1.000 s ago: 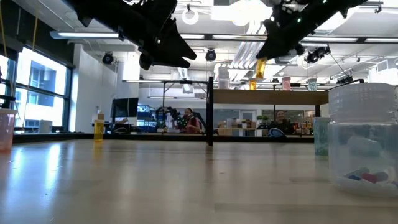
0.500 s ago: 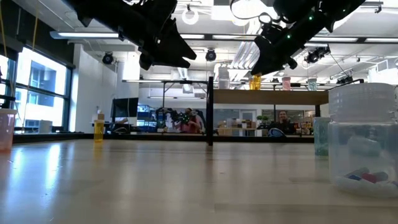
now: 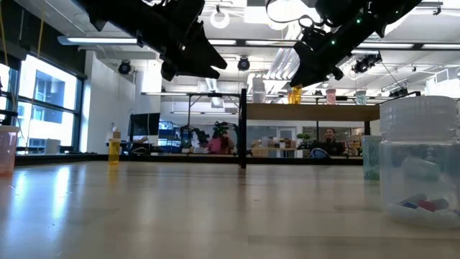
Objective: Pick and place medicine bottles onto shelf by color
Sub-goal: Put the bottom orange pill bottle on the shelf aligned with the other orange pill bottle, then adjust the transparent pill bottle on the shelf
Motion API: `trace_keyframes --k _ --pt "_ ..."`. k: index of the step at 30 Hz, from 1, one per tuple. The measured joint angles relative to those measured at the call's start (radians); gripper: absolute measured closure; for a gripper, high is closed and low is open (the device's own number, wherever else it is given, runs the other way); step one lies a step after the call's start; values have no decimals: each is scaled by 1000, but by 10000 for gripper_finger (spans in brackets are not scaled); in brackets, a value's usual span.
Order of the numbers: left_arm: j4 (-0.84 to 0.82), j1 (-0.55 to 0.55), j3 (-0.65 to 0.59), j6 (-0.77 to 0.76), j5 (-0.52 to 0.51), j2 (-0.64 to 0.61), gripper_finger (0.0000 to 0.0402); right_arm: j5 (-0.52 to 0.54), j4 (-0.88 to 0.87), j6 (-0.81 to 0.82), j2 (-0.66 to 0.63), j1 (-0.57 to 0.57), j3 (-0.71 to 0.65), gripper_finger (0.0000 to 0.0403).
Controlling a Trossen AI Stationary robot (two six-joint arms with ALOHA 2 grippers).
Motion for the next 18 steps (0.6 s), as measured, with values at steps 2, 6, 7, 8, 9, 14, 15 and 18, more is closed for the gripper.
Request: trace_keyframes --k 2,6,7,8,9,14,15,18 --pt "0 0 0 0 0 0 218 0 0 1 0 0 0 273" --pt "0 0 0 0 0 0 218 19 5 -2 2 0 0 252" --pt "0 0 0 0 0 0 218 22 9 -4 2 0 0 249" --pt "0 0 0 0 0 0 218 23 10 -6 2 0 0 248" --pt "0 0 0 0 0 0 218 23 10 -6 2 0 0 247" --pt "0 0 0 0 0 0 218 23 13 -9 -13 0 0 245" --pt "0 0 0 0 0 0 218 23 12 -9 -21 0 0 245" --pt "0 0 0 0 0 0 218 23 12 -8 -54 2 0 245"
